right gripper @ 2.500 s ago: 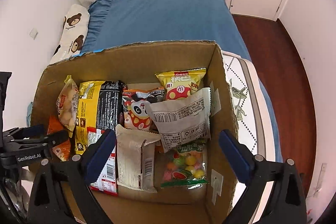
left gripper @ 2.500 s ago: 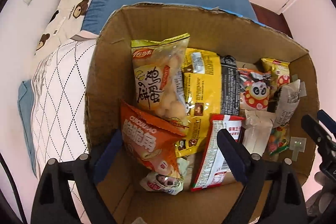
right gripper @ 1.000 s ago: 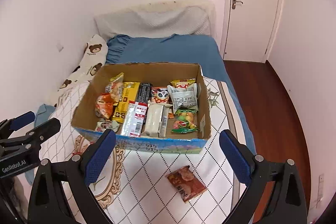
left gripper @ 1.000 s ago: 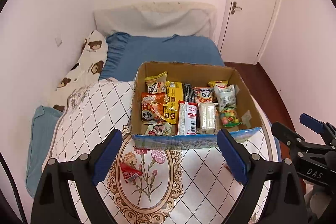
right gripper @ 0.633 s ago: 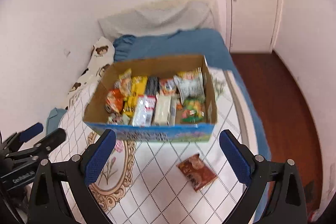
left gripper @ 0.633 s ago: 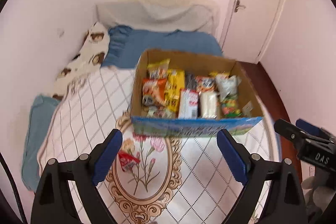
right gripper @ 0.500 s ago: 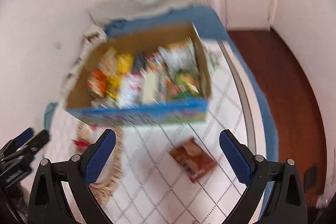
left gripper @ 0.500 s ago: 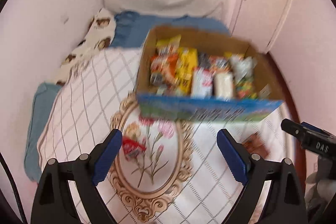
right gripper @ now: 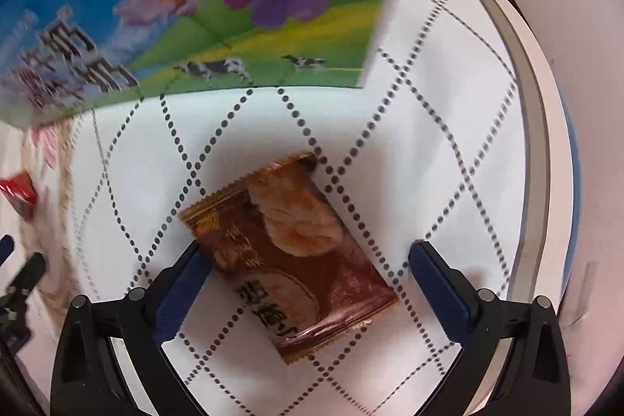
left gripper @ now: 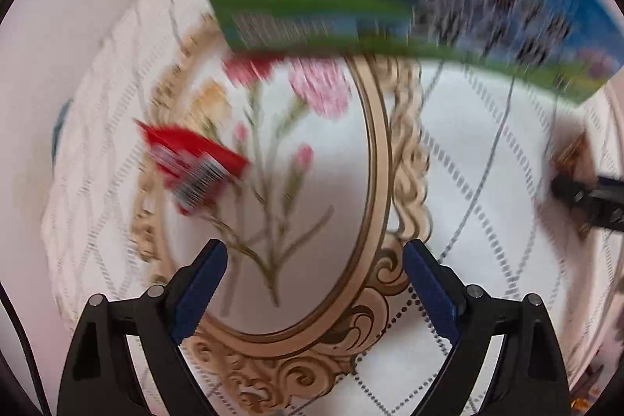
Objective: Organize snacks
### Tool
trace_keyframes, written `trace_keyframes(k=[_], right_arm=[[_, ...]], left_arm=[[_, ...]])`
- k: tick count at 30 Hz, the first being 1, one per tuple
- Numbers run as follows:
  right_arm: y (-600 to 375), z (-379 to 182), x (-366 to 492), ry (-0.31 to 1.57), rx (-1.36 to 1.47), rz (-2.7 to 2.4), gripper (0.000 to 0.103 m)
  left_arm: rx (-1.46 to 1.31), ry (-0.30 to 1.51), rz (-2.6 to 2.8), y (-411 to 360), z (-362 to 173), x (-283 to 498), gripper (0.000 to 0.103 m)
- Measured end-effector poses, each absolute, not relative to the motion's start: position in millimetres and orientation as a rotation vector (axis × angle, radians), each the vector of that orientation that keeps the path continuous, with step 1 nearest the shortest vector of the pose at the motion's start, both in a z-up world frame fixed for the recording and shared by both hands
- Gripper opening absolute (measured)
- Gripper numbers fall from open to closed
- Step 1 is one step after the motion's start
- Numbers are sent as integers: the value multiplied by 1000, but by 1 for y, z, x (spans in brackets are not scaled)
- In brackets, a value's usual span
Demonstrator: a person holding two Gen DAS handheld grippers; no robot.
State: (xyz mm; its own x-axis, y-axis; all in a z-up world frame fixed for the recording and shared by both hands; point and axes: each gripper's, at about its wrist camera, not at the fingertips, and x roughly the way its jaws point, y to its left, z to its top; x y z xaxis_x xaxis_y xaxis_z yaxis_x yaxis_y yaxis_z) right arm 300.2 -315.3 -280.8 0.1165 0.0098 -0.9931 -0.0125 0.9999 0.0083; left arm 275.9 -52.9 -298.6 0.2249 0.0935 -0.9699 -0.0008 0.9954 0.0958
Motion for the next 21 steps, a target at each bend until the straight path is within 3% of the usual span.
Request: trace_keyframes(k=[11, 16, 18, 21], right_arm=[[-317, -313, 327, 1575, -43, 42, 103], [-310, -300, 325, 1461, -111, 62, 103], [-304, -291, 312, 1397, -167, 66, 100], [-299, -287, 301, 1340, -166, 74, 85]], left_arm=[[135, 1358, 54, -67, -334, 283, 103], [97, 1277, 45, -75, -335, 291, 103], [90, 1253, 50, -76, -336, 288, 103], [59, 1274, 54, -73, -336, 288, 103]])
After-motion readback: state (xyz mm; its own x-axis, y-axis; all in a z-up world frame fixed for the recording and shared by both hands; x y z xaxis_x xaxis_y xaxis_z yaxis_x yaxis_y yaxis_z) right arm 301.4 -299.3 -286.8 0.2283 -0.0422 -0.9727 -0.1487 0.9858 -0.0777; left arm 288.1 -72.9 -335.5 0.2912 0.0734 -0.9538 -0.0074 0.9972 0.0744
